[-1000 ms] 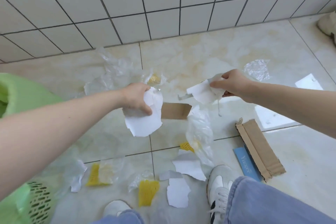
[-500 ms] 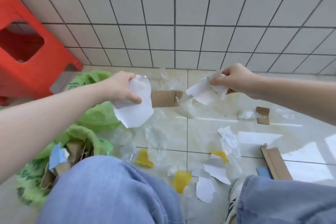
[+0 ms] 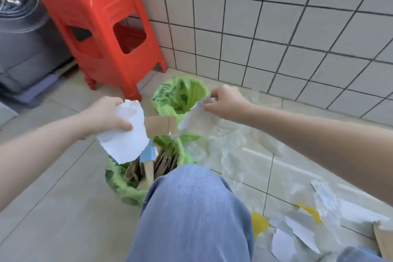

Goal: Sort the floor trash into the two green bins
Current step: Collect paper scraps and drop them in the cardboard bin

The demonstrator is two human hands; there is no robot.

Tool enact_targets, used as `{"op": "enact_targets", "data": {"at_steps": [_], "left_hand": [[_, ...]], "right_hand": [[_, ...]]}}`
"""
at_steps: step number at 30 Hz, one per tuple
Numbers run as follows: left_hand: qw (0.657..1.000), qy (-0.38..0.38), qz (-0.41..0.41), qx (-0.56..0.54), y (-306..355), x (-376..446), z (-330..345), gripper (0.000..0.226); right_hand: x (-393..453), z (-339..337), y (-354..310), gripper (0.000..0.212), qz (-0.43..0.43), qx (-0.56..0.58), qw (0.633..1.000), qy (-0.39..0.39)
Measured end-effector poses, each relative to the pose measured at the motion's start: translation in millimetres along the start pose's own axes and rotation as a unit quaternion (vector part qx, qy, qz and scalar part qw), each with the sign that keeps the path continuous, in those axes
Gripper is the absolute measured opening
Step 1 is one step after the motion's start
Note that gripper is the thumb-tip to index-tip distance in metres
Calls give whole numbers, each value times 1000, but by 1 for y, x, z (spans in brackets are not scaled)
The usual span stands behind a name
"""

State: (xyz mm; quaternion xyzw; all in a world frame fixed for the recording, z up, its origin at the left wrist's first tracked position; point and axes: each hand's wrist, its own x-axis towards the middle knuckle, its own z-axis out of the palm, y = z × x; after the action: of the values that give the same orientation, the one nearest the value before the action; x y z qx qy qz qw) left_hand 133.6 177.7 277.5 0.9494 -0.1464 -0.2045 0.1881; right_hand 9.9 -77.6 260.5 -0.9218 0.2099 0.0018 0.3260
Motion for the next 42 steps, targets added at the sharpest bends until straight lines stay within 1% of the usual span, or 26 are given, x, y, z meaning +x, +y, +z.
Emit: {"op": "enact_targets", "data": {"at_steps": [4, 7, 10, 12, 15, 16, 19, 20, 22, 25, 27, 31, 34, 37, 39, 42], "left_hand": [[999, 0, -28, 34, -32, -3, -9, 36], [997, 6, -31, 71, -46, -5, -12, 29], [996, 13, -34, 80, -48, -4, -18, 32], [995, 19, -36, 92, -46, -2, -25, 38], [993, 40, -38, 102, -42, 2, -39, 62], [992, 51, -37, 106, -42, 4, -44, 61], [986, 63, -32, 149, -45, 8, -51, 34], [984, 57, -29, 168, -47, 9, -50, 33], [976, 40, -13, 214, -50, 9, -42, 31], [964, 26, 14, 263, -57, 12, -22, 49], [958, 19, 31, 284, -60, 15, -8, 54], [944, 4, 54, 324, -59, 20, 16, 51], [935, 9, 57, 350, -56, 22, 27, 46], [929, 13, 57, 366, -52, 26, 36, 35], [929, 11, 57, 365, -50, 29, 43, 32], [938, 6, 61, 340, -47, 33, 55, 28]], "right_hand": [[15, 52, -12, 26, -72, -62, 995, -27], [20, 78, -18, 22, -112, -69, 990, -41], [24, 91, -20, 25, -127, -75, 988, -48], [28, 95, -21, 27, -127, -75, 988, -41], [36, 96, -21, 29, -116, -62, 991, -29], [38, 96, -22, 30, -111, -60, 992, -26], [44, 97, -24, 32, -102, -63, 993, -23], [45, 98, -24, 32, -100, -64, 993, -23], [47, 101, -25, 29, -99, -63, 993, -23], [45, 106, -27, 25, -109, -71, 991, -24], [42, 109, -28, 28, -124, -85, 988, -29], [43, 114, -30, 29, -140, -108, 984, -17], [47, 115, -32, 28, -140, -112, 984, 6], [50, 113, -35, 19, -144, -122, 982, 30], [53, 110, -36, 13, -147, -128, 980, 44], [55, 109, -38, 13, -147, -148, 977, 55]]}}
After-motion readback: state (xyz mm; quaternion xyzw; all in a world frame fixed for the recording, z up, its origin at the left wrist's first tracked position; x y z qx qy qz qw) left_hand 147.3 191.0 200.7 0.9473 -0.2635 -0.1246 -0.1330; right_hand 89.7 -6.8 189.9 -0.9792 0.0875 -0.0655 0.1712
